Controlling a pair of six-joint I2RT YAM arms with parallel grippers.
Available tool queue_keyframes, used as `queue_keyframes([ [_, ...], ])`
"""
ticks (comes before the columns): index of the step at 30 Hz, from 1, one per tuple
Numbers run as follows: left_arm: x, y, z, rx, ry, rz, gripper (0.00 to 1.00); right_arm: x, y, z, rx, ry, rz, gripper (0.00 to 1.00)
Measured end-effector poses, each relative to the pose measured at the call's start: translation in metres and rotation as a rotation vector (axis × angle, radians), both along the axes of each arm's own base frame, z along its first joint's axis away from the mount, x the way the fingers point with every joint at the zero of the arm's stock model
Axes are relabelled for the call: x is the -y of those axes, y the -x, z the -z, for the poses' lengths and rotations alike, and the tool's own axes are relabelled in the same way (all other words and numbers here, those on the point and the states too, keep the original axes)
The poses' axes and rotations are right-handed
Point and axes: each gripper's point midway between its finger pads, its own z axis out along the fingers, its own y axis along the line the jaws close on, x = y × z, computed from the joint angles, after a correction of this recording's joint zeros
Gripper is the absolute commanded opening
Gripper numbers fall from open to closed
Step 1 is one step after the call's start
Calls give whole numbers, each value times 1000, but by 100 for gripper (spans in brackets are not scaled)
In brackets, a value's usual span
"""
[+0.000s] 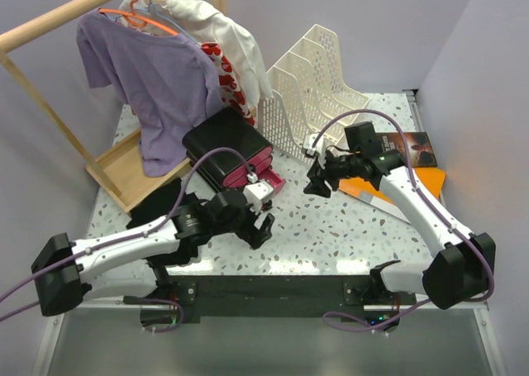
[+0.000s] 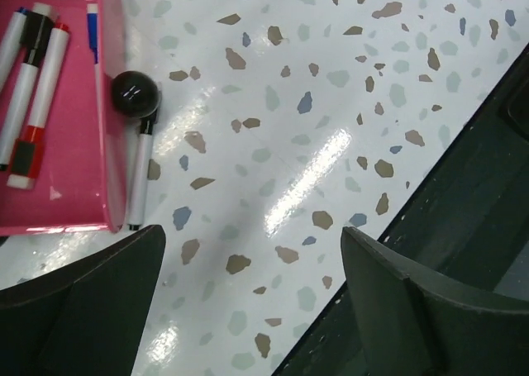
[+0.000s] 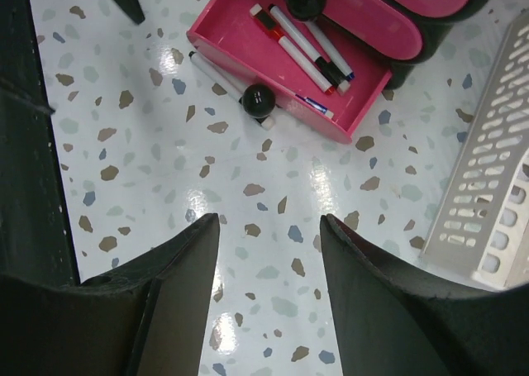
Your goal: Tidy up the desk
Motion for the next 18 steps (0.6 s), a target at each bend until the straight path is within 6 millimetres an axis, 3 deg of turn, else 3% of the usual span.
queue_keyframes([
  [7, 30, -6, 29, -42, -133, -42, 84, 4, 3, 0, -43, -41, 25, 57],
  [14, 42, -23, 55, -32, -277, -75, 74, 4, 3, 0, -47, -49, 28, 58],
  [18, 37, -31, 67, -4, -348, -86, 65, 7, 4, 4, -58, -46, 38, 58],
])
